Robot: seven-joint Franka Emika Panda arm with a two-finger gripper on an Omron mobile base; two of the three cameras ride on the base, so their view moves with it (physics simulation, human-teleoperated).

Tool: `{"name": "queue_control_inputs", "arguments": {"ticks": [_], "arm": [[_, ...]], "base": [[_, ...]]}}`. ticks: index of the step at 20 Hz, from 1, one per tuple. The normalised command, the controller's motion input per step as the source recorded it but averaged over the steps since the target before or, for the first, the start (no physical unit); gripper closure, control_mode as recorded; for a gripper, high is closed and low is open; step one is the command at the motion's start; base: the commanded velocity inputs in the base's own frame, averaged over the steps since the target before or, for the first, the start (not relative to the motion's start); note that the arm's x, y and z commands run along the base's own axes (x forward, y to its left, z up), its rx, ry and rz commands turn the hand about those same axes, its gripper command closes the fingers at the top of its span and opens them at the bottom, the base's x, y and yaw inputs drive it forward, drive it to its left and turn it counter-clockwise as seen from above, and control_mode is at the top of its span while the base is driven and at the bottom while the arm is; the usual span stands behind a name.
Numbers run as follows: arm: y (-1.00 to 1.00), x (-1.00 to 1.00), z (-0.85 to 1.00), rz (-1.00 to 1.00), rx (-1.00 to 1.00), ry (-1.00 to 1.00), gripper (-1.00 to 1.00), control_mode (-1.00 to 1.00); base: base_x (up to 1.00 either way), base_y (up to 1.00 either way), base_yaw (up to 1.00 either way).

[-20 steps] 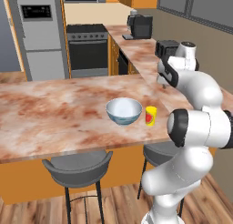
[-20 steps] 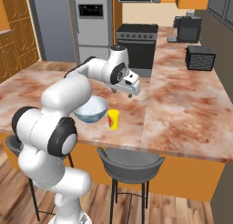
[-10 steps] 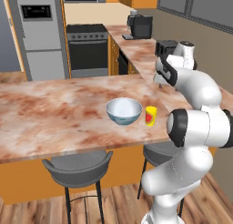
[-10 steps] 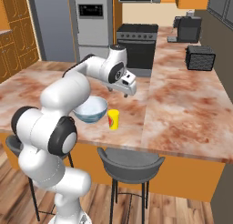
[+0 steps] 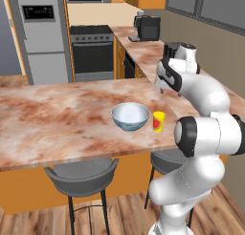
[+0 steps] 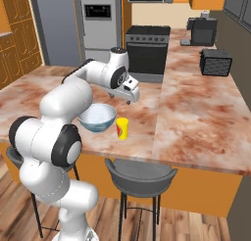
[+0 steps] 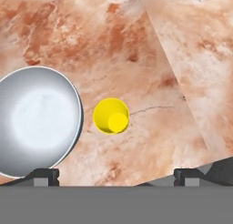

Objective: Place the cup inside the bowl on the dining table and move the bowl to any counter.

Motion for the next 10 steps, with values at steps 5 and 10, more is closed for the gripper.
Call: {"name": "queue_control_inputs", "arguments": {"ticks": [5,10], "arm": [[0.03,0.01,-0.20,0.00,0.00,0.00,-1.00,-1.00],[0.00,0.02,-0.16,0.00,0.00,0.00,-1.00,-1.00]], "base": [[0.00,0.00,0.00],[0.00,0.00,0.00]]}}
